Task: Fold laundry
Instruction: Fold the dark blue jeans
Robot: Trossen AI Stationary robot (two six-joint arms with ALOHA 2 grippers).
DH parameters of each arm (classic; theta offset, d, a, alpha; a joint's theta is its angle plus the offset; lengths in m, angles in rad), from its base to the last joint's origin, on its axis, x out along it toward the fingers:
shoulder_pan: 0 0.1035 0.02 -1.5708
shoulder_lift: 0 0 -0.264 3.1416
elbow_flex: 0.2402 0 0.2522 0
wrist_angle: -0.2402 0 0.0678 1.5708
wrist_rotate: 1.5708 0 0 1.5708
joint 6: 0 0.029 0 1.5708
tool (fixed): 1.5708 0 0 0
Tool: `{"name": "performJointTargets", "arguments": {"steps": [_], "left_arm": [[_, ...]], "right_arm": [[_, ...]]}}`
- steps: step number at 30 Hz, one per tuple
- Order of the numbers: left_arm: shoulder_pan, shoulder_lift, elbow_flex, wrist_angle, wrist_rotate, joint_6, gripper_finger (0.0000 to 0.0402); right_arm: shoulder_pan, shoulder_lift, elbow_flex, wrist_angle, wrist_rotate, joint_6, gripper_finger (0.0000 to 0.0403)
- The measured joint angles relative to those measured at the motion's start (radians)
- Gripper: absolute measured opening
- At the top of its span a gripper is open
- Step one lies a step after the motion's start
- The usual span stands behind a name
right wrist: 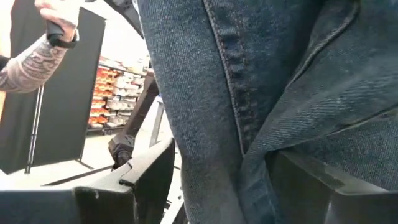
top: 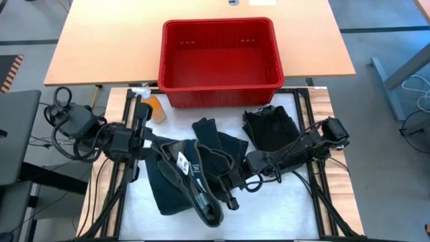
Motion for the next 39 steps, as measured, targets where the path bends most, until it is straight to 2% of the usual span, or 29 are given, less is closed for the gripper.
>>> {"name": "performJointTargets", "arguments": {"steps": [6,11,13,16,20,21,25,28,31,34,36,39], "left_arm": [[0.002,0.007,0.000,0.008,-0.132,-0.017,0.0014],[0.004,0.021,0.000,0.010,-0.163,-0.034,0.0014],[0.009,0.028,0.000,0.011,-0.167,-0.035,0.0014],[0.010,0.038,0.000,0.012,-0.153,-0.043,0.0014],[-0.001,0.039,0.000,0.011,-0.125,-0.048,0.0014],[-0.004,0.039,0.000,0.011,-0.121,-0.050,0.0014],[-0.051,0.035,0.000,0.009,-0.144,-0.032,0.0014],[-0.112,0.016,-0.001,-0.008,-0.178,-0.008,0.0014],[-0.157,0.003,0.000,-0.036,-0.231,0.000,0.0014],[-0.172,0.009,-0.001,-0.066,-0.257,-0.001,0.0014],[-0.170,0.021,-0.002,-0.069,-0.263,0.004,0.0014],[-0.158,0.031,-0.002,-0.059,-0.268,0.015,0.0014]], "right_arm": [[-0.002,0.000,0.000,0.019,0.010,0.024,0.0276],[0.000,0.000,0.000,0.063,0.147,0.027,0.0274],[-0.006,0.000,0.000,0.080,0.190,0.027,0.0260],[-0.014,0.001,-0.001,0.105,0.217,0.027,0.0202],[-0.027,-0.018,-0.002,0.090,0.217,0.005,0.0055],[-0.029,-0.037,-0.002,0.055,0.217,-0.018,0.0034],[-0.025,-0.169,-0.002,-0.177,0.296,-0.101,0.0033],[-0.027,-0.292,0.046,-0.429,0.360,-0.161,0.0033],[-0.043,-0.373,0.181,-0.701,0.411,-0.181,0.0033],[-0.073,-0.382,0.371,-0.925,0.443,-0.188,0.0033],[-0.099,-0.352,0.493,-0.972,0.476,-0.207,0.0033],[-0.118,-0.287,0.658,-1.019,0.460,-0.278,0.0033]]}}
